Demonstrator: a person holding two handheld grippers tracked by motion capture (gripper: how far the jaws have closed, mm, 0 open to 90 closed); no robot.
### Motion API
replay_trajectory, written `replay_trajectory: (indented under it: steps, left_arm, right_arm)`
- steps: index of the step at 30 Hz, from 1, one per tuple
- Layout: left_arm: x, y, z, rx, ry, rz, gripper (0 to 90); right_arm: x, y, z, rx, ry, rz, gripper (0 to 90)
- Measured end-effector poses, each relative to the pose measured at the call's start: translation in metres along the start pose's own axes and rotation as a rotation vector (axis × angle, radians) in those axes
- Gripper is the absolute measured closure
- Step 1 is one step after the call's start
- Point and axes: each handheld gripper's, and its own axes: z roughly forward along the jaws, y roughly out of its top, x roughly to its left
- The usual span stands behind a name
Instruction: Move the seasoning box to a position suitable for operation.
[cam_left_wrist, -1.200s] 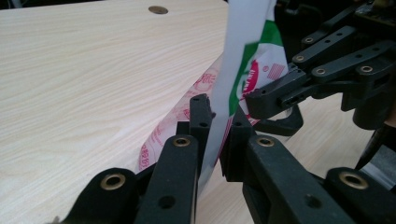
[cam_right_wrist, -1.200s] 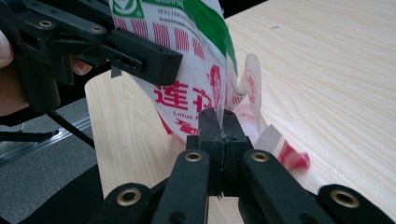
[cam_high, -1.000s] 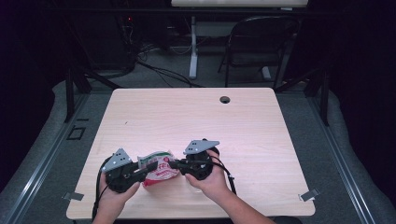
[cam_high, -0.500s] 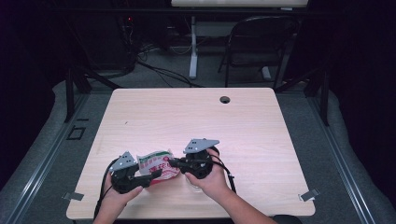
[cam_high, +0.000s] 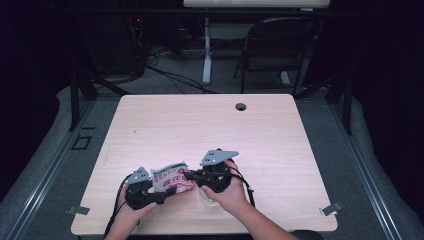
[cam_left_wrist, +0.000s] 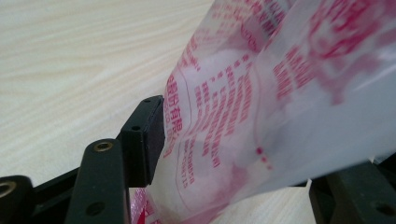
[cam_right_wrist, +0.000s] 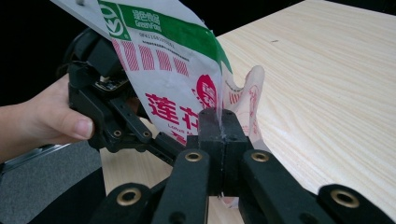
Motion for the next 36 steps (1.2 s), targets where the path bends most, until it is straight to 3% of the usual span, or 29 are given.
replay_trajectory:
  steps: [2, 7, 26, 31, 33, 36]
  left_arm:
    - [-0.001, -0.001, 0.003, 0.005, 0.015, -0.004, 39.3]
    - [0.001, -0.005, 0.008, 0.019, -0.001, -0.012, 35.0]
    - [0.0, -0.006, 0.03, 0.071, -0.002, 0.009, 27.4]
    - [-0.002, -0.007, 0.036, 0.091, 0.03, 0.033, 26.4]
    - [0.0, -0.008, 0.039, 0.108, 0.016, 0.027, 25.9]
    - [0.001, -0.011, 0.042, 0.115, 0.029, 0.02, 25.4]
  right_arm:
    - [0.0, -0.001, -0.001, 0.0, -0.002, 0.002, 90.0]
    - [0.0, -0.005, -0.005, 0.003, -0.002, -0.001, 90.0]
    - [-0.001, -0.013, -0.012, 0.008, -0.011, 0.002, 90.0]
    - [0.001, -0.014, -0.013, 0.007, -0.02, 0.005, 90.0]
    - [0.001, -0.014, -0.013, 0.004, -0.023, 0.008, 90.0]
    - [0.0, -0.014, -0.013, 0.003, -0.023, 0.013, 90.0]
